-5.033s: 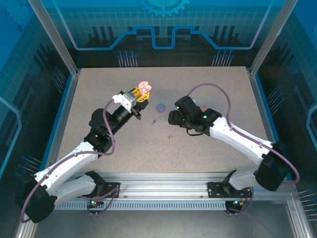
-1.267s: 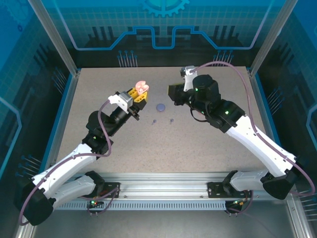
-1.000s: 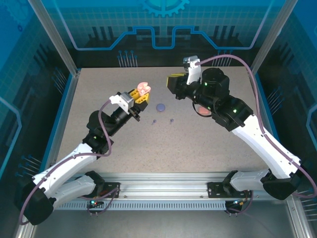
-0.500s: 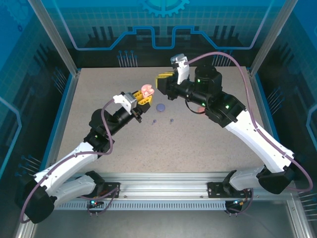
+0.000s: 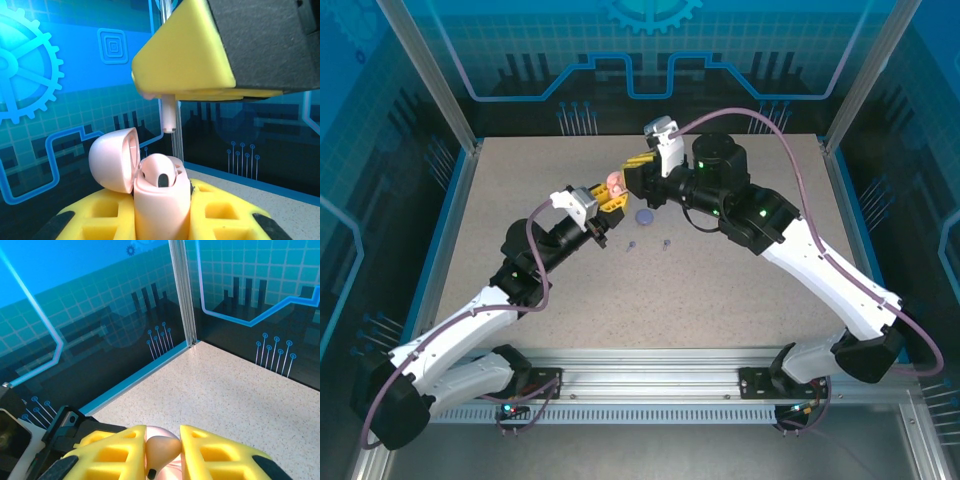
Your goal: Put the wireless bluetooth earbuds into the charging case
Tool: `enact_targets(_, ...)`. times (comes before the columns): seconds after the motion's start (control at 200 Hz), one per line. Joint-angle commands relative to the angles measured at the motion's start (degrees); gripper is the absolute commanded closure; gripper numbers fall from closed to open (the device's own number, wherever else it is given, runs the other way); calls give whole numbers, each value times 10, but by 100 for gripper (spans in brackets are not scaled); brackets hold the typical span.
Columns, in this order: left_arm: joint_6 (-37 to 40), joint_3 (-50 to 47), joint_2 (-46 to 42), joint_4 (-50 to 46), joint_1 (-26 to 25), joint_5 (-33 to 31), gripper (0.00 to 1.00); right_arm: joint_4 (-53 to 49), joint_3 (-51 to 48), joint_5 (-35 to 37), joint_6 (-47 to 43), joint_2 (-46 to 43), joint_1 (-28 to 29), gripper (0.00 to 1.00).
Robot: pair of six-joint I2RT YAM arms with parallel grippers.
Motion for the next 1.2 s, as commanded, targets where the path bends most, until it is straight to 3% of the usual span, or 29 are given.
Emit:
enact_targets(0.0, -2, 22, -6, 10, -3, 10, 100, -3, 10, 14, -13, 2, 7, 77)
enact_targets(0.865, 0, 32, 0, 11, -2, 6, 100, -1, -30, 7, 2, -11, 7, 80)
enact_targets(1.196, 2, 37, 5, 11, -3, 7, 100, -16, -32, -1, -43, -14, 23, 80)
